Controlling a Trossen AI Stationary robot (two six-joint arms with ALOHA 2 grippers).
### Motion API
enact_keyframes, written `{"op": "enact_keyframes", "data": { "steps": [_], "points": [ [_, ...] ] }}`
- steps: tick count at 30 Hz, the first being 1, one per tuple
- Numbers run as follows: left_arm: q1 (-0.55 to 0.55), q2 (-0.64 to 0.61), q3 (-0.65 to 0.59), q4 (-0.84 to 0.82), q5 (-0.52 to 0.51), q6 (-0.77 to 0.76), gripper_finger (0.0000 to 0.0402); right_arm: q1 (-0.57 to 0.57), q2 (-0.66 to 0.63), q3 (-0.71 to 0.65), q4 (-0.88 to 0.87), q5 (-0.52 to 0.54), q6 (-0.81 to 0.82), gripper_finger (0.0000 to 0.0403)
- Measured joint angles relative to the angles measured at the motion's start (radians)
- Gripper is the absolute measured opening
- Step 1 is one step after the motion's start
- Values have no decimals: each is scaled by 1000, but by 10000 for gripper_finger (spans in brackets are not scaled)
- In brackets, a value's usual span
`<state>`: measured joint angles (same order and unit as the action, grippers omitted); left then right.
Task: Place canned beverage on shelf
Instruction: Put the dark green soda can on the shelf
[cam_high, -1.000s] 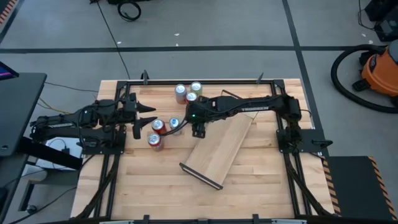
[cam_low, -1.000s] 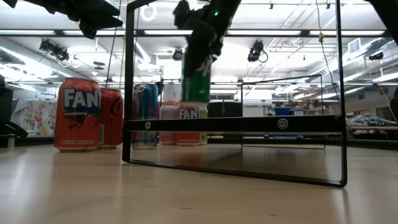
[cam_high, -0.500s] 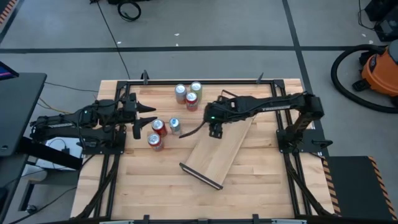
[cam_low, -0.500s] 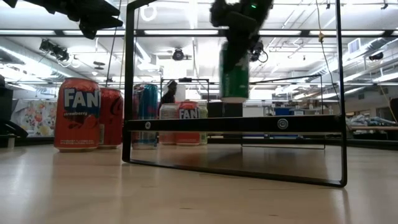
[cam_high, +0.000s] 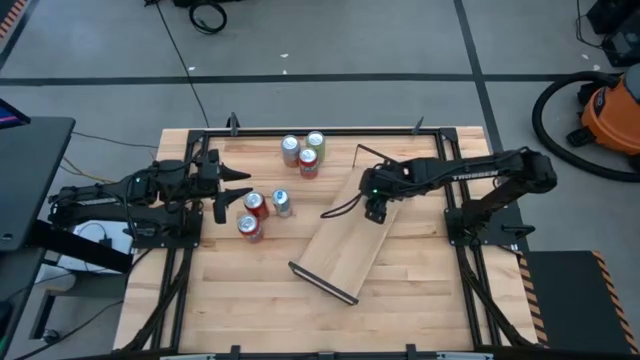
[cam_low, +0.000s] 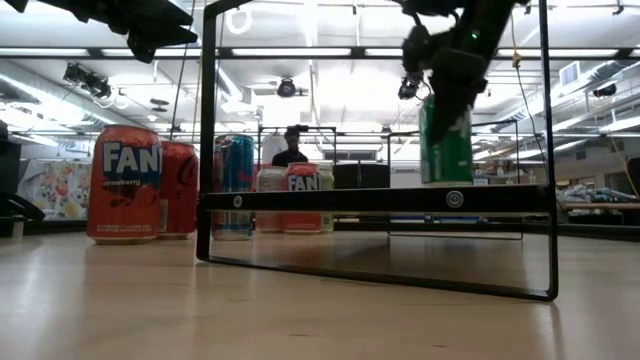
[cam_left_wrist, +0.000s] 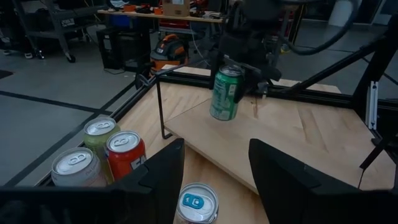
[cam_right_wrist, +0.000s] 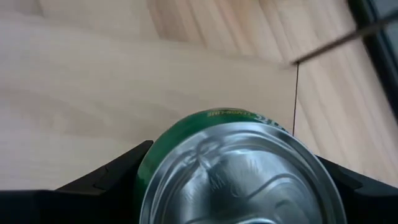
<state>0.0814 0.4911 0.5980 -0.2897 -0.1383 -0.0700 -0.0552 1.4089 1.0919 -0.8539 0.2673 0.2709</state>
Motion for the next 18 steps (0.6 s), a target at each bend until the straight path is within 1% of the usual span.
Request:
{"op": "enact_keyframes", "data": {
  "steps": [4, 8, 13, 15, 18],
  "points": [
    [0, 0, 0, 0, 0, 0, 192, -31, -30, -54, 1, -54, -1, 318],
    [0, 0, 0, 0, 0, 3, 192, -72, -69, -107, 9, -75, -16, 318],
    [0, 0, 0, 1, -1, 7, 192, -120, -98, -143, 112, -92, -66, 318],
    [0, 0, 0, 1, -5, 7, 192, -137, -90, -142, 156, -110, -92, 318],
    [0, 0, 0, 2, -30, 7, 192, -161, -64, -141, 226, -110, -132, 318]
  ]
}}
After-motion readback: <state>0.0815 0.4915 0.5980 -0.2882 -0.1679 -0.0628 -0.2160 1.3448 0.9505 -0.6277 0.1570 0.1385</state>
